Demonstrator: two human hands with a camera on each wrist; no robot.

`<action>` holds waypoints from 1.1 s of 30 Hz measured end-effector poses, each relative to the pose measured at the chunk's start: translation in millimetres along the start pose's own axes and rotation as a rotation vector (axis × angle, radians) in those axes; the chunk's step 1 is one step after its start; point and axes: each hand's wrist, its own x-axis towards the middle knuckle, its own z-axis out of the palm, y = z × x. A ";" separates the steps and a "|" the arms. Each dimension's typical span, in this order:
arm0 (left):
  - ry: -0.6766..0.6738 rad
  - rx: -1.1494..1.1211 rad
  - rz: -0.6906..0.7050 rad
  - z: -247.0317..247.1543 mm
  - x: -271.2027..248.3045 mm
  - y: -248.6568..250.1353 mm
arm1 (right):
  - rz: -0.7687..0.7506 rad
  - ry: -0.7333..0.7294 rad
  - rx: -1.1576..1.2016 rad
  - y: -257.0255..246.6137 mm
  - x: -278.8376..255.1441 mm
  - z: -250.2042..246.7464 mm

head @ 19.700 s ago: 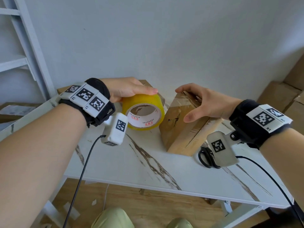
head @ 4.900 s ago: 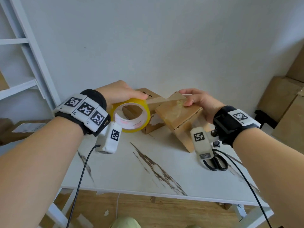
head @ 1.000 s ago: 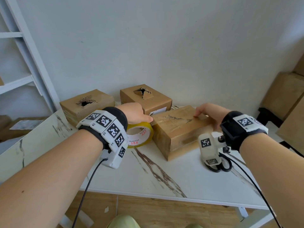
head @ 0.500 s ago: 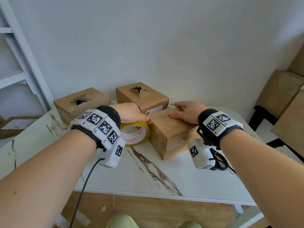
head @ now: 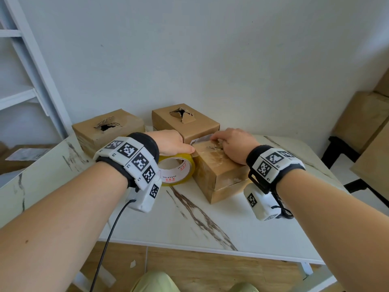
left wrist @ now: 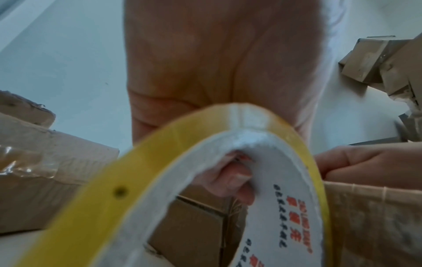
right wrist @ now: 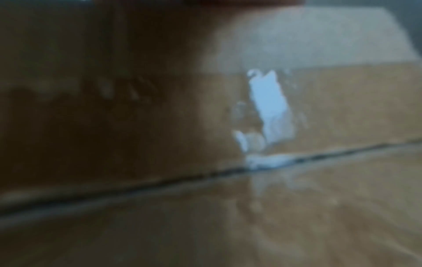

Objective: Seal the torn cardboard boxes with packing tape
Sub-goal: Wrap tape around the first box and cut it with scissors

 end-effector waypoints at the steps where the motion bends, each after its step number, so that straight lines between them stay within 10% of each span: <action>1: 0.003 0.000 0.002 0.1 0.3 -0.4 | 0.011 0.002 -0.018 -2.9 2.1 0.7; 20: 0.051 -0.005 0.023 2.8 -8.1 2.2 | -0.031 -0.074 -0.044 10.8 -0.9 -8.1; 27: 0.362 0.088 0.113 14.9 -21.6 12.2 | 0.117 0.048 0.099 41.7 -11.8 -21.3; 33: 0.178 0.101 0.193 13.9 -20.5 20.0 | 0.241 0.079 0.243 60.1 -20.2 -33.5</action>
